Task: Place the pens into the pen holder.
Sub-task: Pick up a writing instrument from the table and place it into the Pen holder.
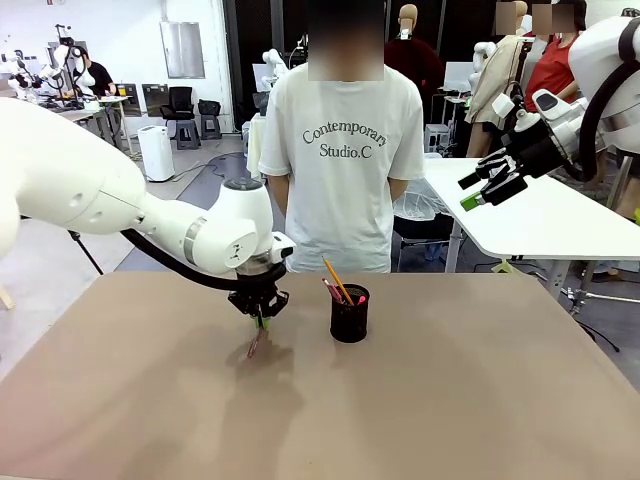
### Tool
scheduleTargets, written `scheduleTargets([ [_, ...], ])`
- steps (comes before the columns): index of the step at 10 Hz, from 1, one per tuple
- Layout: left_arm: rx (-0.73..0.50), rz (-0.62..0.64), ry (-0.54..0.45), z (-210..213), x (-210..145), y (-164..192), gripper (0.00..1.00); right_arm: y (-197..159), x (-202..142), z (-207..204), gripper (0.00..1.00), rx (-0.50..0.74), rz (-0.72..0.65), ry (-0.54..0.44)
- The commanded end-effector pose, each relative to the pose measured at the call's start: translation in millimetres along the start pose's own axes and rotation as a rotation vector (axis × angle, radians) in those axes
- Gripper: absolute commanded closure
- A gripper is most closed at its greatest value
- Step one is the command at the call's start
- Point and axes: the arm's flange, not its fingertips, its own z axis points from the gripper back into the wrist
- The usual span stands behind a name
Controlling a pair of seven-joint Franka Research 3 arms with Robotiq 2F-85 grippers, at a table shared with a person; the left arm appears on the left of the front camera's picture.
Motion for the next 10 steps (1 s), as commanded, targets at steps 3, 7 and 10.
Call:
scheduleTargets([
  [3,-0.254,-0.017,-0.017,87,-38,43,1.00,-2,3,1,0.00,0.002,0.007,-0.003],
  [7,-0.787,-0.272,-0.145,160,-59,69,1.00,-2,3,1,0.00,0.002,0.007,-0.003],
  [10,-0.996,-0.490,-0.457,180,-67,80,1.00,-2,3,1,0.00,0.002,0.007,-0.003],
])
